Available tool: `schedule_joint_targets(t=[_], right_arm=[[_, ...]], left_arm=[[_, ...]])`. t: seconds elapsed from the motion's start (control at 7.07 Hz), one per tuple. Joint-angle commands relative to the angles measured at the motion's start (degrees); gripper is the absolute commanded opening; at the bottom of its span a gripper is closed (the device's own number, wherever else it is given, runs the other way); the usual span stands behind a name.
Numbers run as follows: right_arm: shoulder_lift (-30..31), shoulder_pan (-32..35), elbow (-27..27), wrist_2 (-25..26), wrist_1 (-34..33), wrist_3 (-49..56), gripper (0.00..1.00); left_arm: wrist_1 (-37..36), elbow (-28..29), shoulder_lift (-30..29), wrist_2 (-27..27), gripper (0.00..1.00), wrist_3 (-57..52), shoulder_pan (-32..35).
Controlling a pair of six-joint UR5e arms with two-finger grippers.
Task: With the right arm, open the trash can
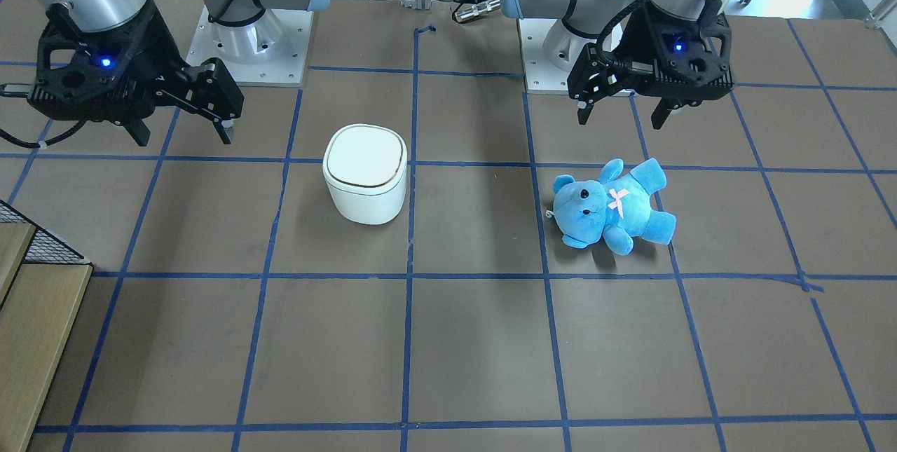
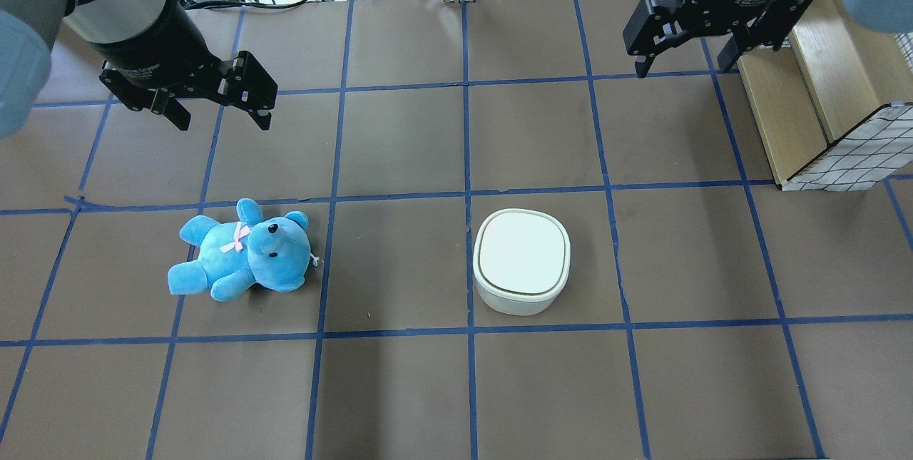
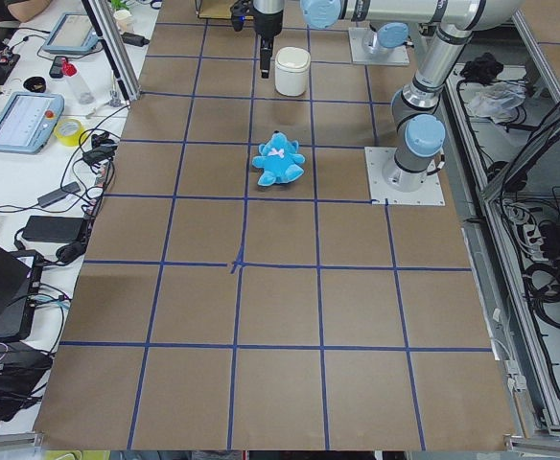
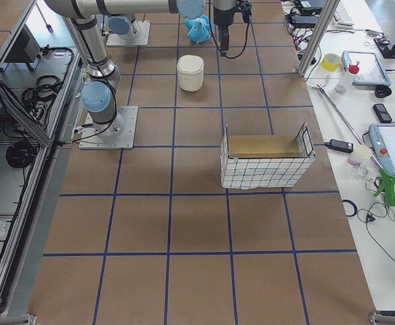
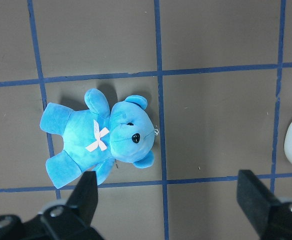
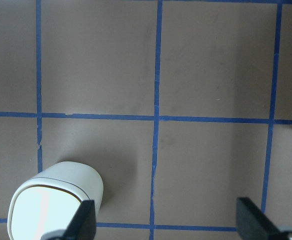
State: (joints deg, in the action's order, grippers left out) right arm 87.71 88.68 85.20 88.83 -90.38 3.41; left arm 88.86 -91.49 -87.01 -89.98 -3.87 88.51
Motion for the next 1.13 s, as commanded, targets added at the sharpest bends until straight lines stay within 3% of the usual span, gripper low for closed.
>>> schedule_joint_targets(t=[0.0,0.14,0.57,0.99], right_arm=[[0.0,0.0,0.0,0.1,1.0,-0.1,1.0],[0.1,0.1,-0.1,-0.5,2.6,-0.2,1.0],[0.0,1.6,0.1,-10.9,7.3,-8.3,1.0],[-0.9,10.9,2.1,-14.8,6.9,-24.2,1.0]], left_arm=[[0.0,0.0,0.0,0.0,1.0,0.0,0.0],[0.0,0.0,0.0,0.0,1.0,0.0,0.0],[0.0,0.0,0.0,0.0,1.0,0.0,0.0],[0.0,0.0,0.0,0.1,1.0,0.0,0.0]])
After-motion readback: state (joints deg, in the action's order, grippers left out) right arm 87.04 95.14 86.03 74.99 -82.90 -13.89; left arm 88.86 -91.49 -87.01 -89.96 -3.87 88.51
